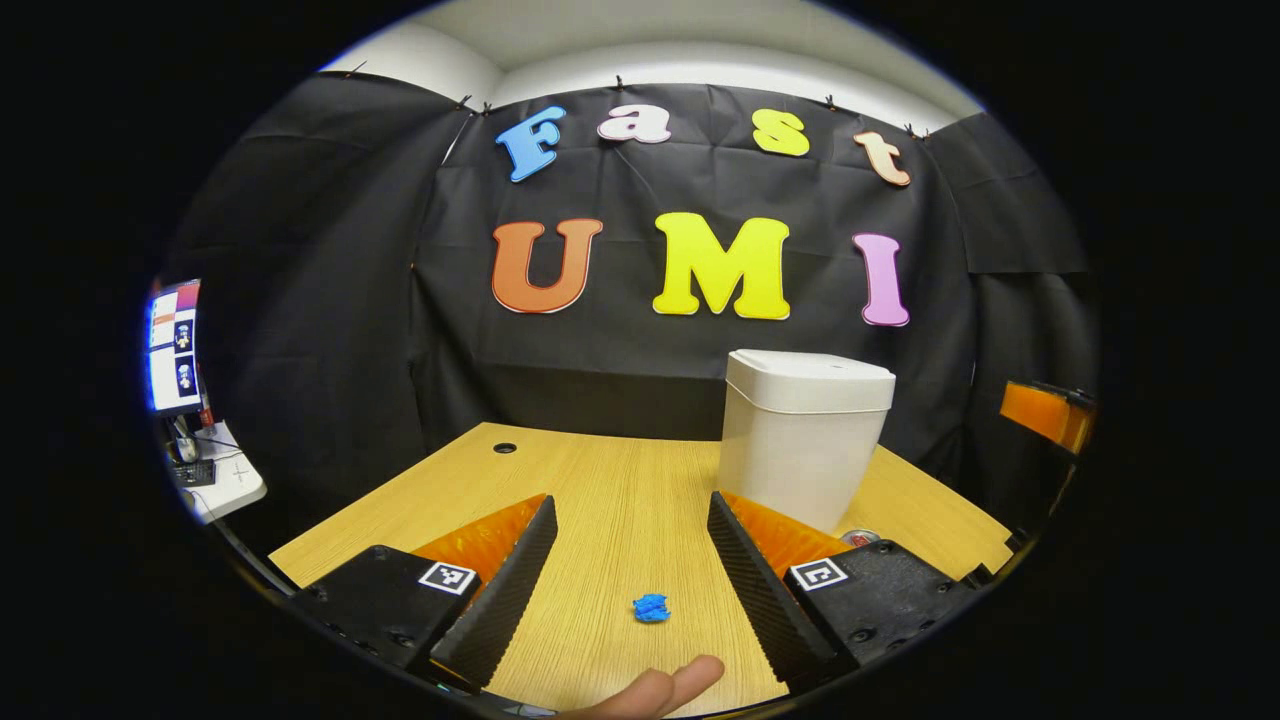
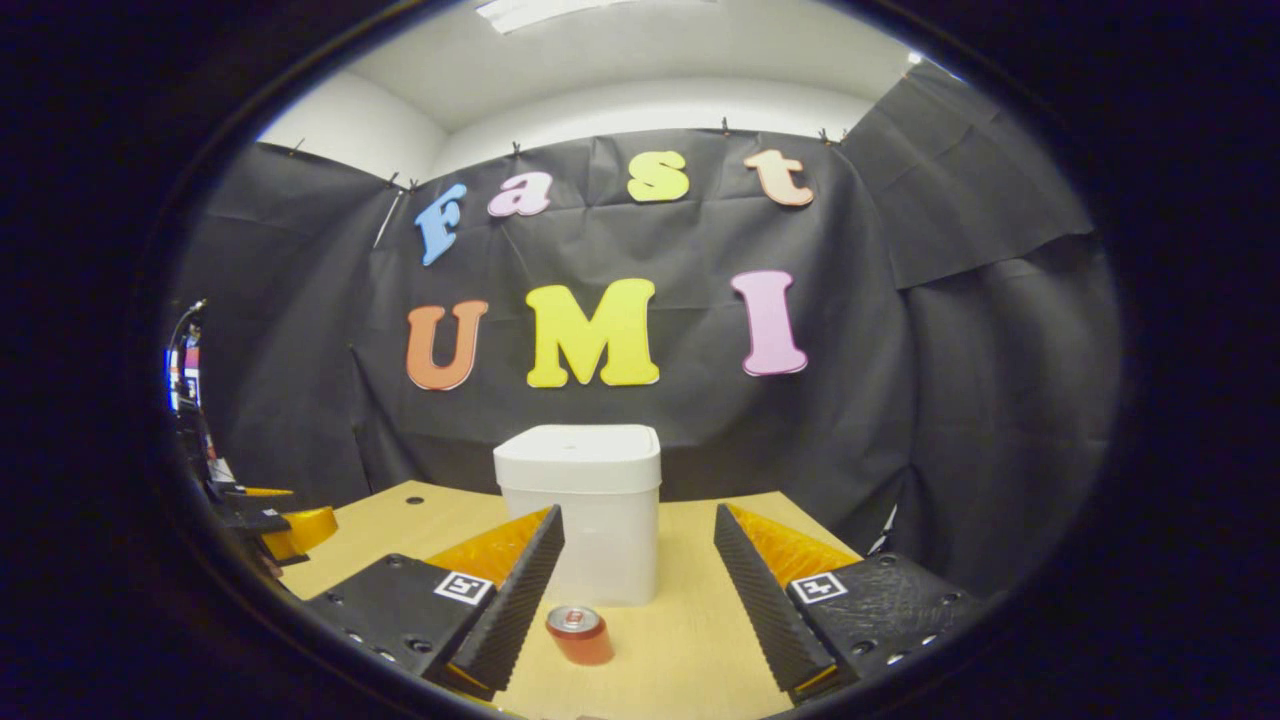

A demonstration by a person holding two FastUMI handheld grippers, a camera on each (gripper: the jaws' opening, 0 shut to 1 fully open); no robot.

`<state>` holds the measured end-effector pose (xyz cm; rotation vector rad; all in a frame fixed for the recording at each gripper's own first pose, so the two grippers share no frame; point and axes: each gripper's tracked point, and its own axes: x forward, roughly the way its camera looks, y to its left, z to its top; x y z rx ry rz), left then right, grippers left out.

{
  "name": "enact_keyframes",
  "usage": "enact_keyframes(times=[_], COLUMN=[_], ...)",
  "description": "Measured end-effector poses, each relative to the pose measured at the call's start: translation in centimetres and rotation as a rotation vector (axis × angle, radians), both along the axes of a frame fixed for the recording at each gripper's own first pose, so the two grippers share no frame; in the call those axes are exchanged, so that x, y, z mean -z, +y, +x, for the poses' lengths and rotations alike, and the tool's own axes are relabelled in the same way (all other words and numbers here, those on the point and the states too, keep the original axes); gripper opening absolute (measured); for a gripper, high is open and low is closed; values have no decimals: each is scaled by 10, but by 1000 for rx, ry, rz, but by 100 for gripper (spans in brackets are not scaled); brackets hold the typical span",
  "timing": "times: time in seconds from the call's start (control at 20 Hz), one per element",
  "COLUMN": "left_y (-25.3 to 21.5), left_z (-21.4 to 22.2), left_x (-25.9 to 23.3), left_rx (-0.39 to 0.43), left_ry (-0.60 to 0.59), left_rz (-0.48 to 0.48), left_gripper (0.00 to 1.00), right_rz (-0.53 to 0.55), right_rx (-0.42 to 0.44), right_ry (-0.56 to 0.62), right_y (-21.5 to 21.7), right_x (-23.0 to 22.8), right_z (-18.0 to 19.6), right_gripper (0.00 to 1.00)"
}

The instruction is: Press the lid of the desktop garbage bin to open it, pick up the crumpled paper on the desktop and throw it into the bin, then pick up the pop can on the desktop and drop it into the bin, and finally close the garbage bin lid.

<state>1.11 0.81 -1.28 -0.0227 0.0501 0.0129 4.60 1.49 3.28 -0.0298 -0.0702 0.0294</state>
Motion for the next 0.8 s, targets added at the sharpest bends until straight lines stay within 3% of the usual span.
enact_keyframes(times=[0.05, 0.1, 0.25, 0.35, 0.4, 0.5, 0.65, 0.8], left_y=[0, 0, 4, 6, 7, 8, 9, 13], left_z=[0, 0, 1, 2, 3, 4, 7, 10], left_x=[1, 1, 1, 2, 2, 4, 8, 11], left_rx=[3, 2, -10, -19, -22, -24, -23, -30], left_ry=[1, 3, 2, 4, 7, 13, 27, 37], left_rz=[3, 5, 3, 3, 2, -6, -17, -22], left_gripper=[98, 98, 98, 98, 98, 98, 98, 98], right_rz=[5, 12, -12, -61, -55, -3, -14, -61], right_rx=[-11, -26, -44, -29, -42, -88, -159, -130], right_ry=[-7, -12, -34, -27, -16, 12, 13, 34], right_y=[4, 10, 21, 27, 31, 44, 62, 64], right_x=[-4, -8, -20, -24, -26, -30, -44, -50], right_z=[6, 12, 33, 52, 58, 72, 86, 108], right_gripper=[92, 80, 65, 43, 24, 1, 0, 0])
